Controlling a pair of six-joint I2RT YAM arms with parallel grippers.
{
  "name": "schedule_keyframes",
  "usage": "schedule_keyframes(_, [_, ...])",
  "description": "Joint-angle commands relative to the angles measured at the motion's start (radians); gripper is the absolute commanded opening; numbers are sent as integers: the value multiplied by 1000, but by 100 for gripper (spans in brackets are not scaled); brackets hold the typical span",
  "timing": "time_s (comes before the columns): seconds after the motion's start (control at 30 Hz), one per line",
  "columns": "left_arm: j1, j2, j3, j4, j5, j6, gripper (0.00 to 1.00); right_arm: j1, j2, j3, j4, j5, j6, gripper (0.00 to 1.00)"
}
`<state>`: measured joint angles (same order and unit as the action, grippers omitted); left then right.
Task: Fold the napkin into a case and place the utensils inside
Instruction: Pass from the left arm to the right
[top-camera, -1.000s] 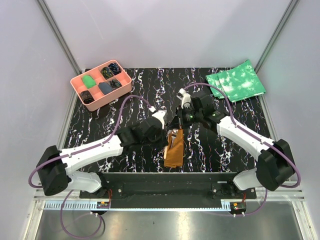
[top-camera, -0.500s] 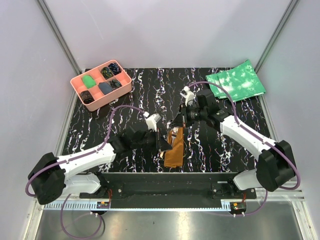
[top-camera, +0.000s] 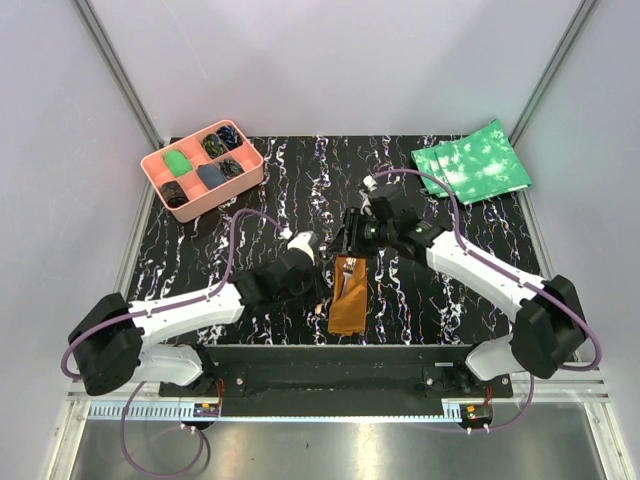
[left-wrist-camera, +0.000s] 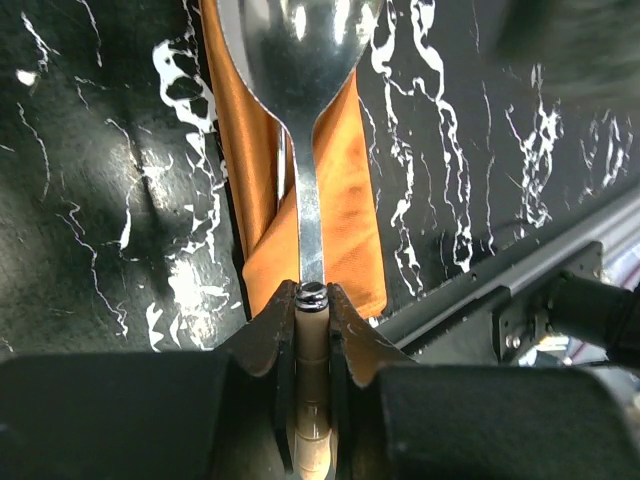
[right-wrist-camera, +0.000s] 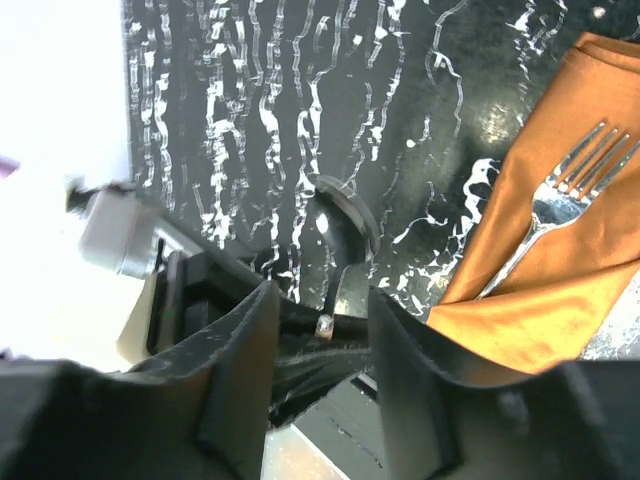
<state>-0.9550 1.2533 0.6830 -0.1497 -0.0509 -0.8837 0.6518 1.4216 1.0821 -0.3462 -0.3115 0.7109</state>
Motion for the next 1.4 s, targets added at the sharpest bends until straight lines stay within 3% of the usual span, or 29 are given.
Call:
schedule_keyframes(0.0, [-19,8,67,6,-107,-9,0,34,37,64,-48,109,70,46])
schedule_keyframes(0.87, [-28,34,95,4,-113,19,0,112,154,116,-48,92,50,28])
schedule_keyframes(1.0, [-33,37,96,6,-110,22,0,114,163,130,-48,97,44,12])
schedule_keyframes(1.03, [-33,35,95,7,-104,23,0,114,165,133,-47,98,38,3])
schedule_keyframes(1.1, [-33,26,86,19,-87,31,0,114,168,136,-45,110,29,0])
schedule_keyframes(1.17, [-31,-11,61,6,-98,26,31,112,152,122,-34,164,13,0])
schedule_keyframes(1.2, [-28,-32,47,-2,-115,9,44,111,146,105,-30,189,4,0])
schedule_keyframes(1.23, [-18,-90,5,-7,-122,-1,50,106,142,98,-22,207,-25,0])
schedule_keyframes(1.27, [-10,-121,-20,-1,-124,-21,53,95,132,88,-17,238,-40,0])
schedule_keyframes(1.33, [18,-194,-84,12,-109,-31,49,71,129,73,-16,262,-92,0])
schedule_keyframes(1.37, [28,-207,-98,28,-96,-29,35,60,134,70,-17,270,-108,0])
